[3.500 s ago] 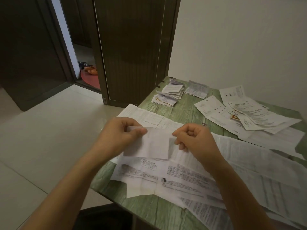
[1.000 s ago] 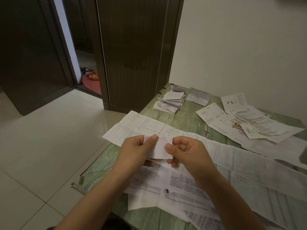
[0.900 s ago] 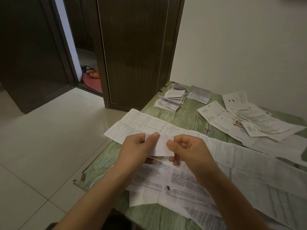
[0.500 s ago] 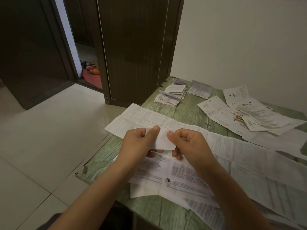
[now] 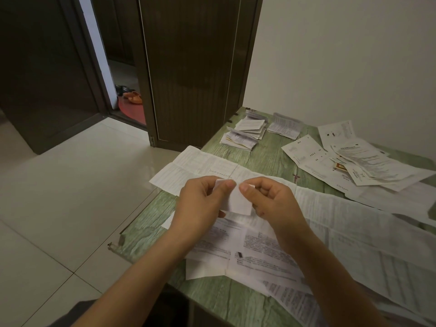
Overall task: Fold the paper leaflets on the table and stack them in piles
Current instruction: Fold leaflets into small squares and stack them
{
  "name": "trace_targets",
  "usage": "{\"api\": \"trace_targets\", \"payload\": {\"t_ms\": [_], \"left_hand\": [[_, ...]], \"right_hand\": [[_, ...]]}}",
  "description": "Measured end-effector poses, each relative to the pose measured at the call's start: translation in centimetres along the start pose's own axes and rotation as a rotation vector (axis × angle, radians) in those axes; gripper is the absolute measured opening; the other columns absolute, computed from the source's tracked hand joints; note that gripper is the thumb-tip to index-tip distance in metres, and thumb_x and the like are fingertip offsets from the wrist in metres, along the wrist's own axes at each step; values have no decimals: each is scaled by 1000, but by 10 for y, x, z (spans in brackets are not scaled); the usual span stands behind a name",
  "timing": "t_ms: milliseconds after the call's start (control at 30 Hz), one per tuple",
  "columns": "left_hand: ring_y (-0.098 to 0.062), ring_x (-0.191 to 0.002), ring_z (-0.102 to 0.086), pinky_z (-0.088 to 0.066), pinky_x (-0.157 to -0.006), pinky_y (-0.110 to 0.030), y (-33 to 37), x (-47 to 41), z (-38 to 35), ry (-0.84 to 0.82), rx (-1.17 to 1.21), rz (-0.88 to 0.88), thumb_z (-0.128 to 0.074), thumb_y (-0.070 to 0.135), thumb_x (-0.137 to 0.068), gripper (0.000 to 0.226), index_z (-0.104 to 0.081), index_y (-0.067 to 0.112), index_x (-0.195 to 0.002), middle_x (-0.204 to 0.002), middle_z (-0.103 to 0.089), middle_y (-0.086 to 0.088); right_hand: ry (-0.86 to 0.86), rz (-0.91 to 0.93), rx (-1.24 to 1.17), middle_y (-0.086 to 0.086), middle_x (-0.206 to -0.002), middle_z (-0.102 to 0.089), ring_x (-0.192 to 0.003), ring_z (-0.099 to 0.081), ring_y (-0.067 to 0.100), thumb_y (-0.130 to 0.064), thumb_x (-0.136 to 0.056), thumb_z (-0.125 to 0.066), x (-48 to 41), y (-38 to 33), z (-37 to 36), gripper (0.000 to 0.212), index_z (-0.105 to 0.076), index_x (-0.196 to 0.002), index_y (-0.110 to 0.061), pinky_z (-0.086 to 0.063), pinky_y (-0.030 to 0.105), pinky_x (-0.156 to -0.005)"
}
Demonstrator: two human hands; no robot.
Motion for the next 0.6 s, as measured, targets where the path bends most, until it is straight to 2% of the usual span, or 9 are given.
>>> {"api": "trace_targets", "payload": {"t_ms": [167,267,367,533,600], "left_hand": [[-6,-57,-58,-49,-50,-18,-3,1,-5,-29,-14,4,-60,20,-90,18,-70,8,-82,-77,-68,-13],[-3,-63,-60,-47,-54,-16,-2,1,-4,-13,-29,-7,-62,19,-88,12,-70,15,-81,-75,-69,0],[2,-58,-58,-42,-53,-11,0,0,-1,5,-41,-23,-62,19,-88,13,-70,18,-79,-67,-67,8],[-17,-69,-61,-50,-64,-31,9,-1,1,40,-139,-57,-64,20,-87,13,-70,18,-76,-75,-70,-6],[-15,-68,-61,-51,-65,-31,11,-1,2,60,-145,-42,-64,19,-87,14,-69,20,-74,-74,-69,-4]], "right_hand": [[38,11,7,-10,-53,-61,-47,-53,-3,0,-84,-62,-1,1,6,10,-64,-76,-6,-41,10,-47],[36,34,32,-7,-53,-60,-49,-53,-1,2,-81,-65,-1,0,7,12,-64,-71,-5,-41,11,-48],[14,43,25,-8,-48,-58,-44,-51,-2,5,-80,-64,0,-4,6,12,-63,-70,-2,-39,9,-47],[15,-13,39,-9,-41,-50,-39,-38,0,2,-80,-65,-2,-3,10,15,-63,-66,-5,-32,10,-42],[46,-46,20,-5,-42,-48,-40,-33,5,1,-79,-65,-4,-1,18,16,-62,-65,-5,-29,12,-40]]}}
Point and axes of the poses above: each hand's wrist, its own x-axis away from the middle knuckle, its own z-axis out of the back of the hand, y = z × x, the point moved 8 cm from there along -x, towards the middle knuckle
